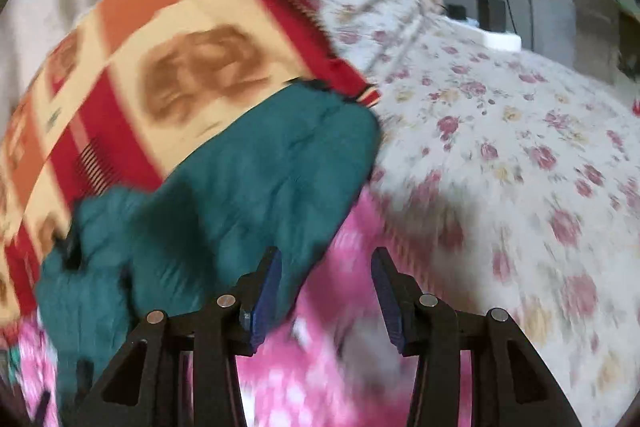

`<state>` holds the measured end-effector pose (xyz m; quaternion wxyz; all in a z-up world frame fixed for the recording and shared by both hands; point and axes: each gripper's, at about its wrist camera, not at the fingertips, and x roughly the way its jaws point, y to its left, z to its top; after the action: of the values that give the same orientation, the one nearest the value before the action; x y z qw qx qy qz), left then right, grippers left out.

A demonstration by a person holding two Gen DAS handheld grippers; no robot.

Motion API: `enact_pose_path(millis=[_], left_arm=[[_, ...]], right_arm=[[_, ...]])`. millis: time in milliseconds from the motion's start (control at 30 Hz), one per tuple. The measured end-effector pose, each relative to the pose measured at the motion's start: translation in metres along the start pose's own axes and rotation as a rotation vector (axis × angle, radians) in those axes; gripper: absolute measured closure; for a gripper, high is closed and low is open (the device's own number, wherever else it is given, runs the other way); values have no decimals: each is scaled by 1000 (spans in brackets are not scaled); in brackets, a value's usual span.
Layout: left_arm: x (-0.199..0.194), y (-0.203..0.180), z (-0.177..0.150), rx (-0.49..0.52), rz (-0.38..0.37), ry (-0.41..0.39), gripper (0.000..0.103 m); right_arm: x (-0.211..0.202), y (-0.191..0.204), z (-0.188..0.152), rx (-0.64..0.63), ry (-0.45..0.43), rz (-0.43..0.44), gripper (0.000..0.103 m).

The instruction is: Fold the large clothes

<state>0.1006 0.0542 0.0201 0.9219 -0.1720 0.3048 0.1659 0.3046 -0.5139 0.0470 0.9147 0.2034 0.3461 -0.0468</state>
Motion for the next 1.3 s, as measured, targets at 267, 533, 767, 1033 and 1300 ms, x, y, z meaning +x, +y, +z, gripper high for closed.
enact_pose_path(millis=[267, 533, 767, 1033, 1300], left_arm=[[16, -4, 5, -31, -6, 52, 29], [21, -14, 2, -1, -5, 75, 29], [17, -4, 6, -38, 43, 48, 29], [-1, 17, 2, -78, 90, 11, 29], [-33, 37, 1, -66, 136, -81, 29]], right_arm=[[83, -53, 54, 348, 46, 203, 43], [82, -35, 58, 199, -31, 282, 80], [12, -21, 46, 47, -131, 165, 90], [-109, -45, 30, 118, -249, -31, 90], [-151, -7, -16, 85, -207, -31, 90]])
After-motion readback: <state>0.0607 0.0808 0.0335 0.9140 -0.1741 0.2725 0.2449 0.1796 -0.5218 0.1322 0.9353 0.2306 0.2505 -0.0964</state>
